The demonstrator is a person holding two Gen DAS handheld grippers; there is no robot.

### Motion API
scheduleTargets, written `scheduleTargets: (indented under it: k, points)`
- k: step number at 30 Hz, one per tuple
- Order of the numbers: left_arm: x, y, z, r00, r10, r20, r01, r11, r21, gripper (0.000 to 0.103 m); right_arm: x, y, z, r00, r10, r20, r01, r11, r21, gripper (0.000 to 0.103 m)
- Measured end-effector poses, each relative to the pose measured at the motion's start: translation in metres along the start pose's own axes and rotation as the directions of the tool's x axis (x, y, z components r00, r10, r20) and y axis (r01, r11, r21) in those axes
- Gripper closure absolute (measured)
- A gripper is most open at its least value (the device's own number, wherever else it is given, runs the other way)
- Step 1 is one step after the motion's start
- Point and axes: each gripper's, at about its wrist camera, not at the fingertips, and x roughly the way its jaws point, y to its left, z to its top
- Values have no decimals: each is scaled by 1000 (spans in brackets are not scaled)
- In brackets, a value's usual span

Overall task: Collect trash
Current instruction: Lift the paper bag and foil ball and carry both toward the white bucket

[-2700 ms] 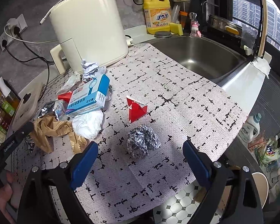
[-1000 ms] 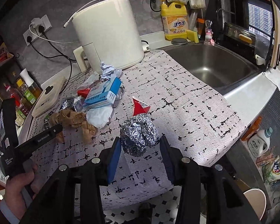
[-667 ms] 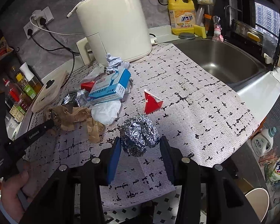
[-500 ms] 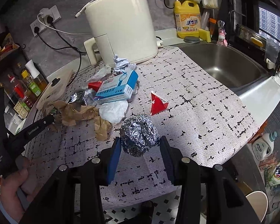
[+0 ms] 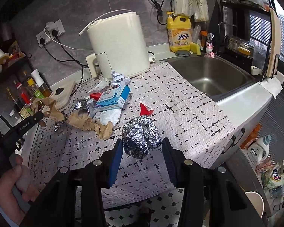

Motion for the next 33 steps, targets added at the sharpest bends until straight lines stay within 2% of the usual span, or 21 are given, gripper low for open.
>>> scheduleTargets:
  k: [4, 10, 19, 27, 33]
  points:
    - [-18, -7, -1, 1000, -13, 24, 12, 1000, 4, 85, -17, -11, -5, 1000, -9, 15, 9, 1000, 18, 61]
    - [-34, -24, -10, 998, -61, 11, 61, 997, 41, 85, -37, -26, -15, 999, -19, 32, 18, 998, 53, 61]
    - [-50, -85, -32, 983, -178, -33, 181, 973, 141, 85, -72, -70, -32, 993, -98, 59, 90, 987, 137, 61]
    - [-61, -157, -67, 948, -293, -120, 315, 917, 245, 85, -105, -126, -58, 976, -212, 49, 193, 949, 249, 61]
    - [-71, -214, -105, 905, -370, -208, 420, 851, 315, 85, -129, -170, -84, 952, -306, 12, 284, 899, 333, 61]
